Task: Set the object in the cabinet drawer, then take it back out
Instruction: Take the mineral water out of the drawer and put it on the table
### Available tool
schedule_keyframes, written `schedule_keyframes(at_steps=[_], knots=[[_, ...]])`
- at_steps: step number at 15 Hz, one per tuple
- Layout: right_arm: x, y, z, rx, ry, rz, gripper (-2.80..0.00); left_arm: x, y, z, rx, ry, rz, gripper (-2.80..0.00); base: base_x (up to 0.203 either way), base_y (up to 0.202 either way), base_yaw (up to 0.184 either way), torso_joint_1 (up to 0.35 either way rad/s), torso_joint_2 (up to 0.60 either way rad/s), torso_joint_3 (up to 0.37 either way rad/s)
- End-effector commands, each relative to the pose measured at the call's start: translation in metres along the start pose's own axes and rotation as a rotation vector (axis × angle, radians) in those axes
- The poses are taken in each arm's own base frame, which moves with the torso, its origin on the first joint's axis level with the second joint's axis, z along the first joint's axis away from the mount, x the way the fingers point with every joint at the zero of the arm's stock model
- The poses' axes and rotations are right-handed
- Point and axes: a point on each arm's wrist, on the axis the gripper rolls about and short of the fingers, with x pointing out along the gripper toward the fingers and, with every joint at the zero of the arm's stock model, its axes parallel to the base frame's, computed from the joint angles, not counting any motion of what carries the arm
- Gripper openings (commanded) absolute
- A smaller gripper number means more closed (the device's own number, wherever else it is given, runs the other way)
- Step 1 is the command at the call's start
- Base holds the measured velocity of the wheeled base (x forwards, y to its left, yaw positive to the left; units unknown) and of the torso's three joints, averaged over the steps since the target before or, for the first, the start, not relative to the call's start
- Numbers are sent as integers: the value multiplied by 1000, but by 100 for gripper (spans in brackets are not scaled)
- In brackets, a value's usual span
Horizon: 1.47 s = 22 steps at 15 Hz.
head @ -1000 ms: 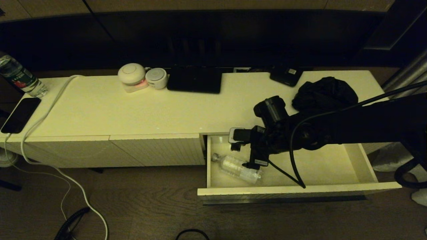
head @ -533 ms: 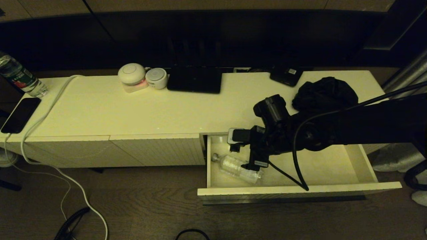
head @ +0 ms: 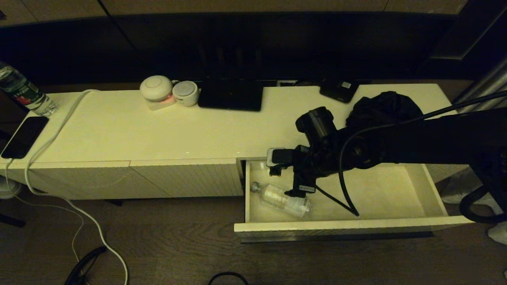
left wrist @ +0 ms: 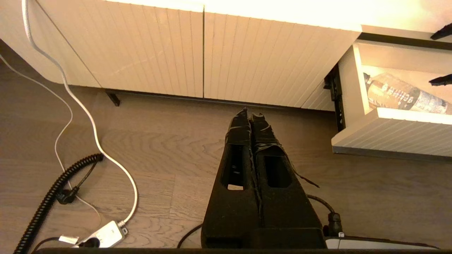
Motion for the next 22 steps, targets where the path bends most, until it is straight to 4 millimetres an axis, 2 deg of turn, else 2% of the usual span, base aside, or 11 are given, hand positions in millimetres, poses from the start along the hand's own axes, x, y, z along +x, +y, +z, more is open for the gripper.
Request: schedule_keyframes(at_steps=[1,5,10,15,17,22], knots=[[12,-4,1,-11,-6,-17,0,0,0,0,-3,-3,0,-280,0,0,0,0,0,0],[16,-6,-2,-57,-5,-16,0,0,0,0,-1,-1,0,-280,0,0,0,0,0,0],[-20,-6,-3,-80,40,71,0,0,0,0,-2,-2,0,-280,0,0,0,0,0,0],[-30,-6,-3,-114,41,101,0,0,0,0,-1,-2,0,-280,0,0,0,0,0,0],[-28,-6,-2,-130,44,122,0,0,0,0,-1,-2,0,-280,0,0,0,0,0,0],[2,-5,-2,-132,49,149,0,0,0,0,-3,-1,0,-280,0,0,0,0,0,0]])
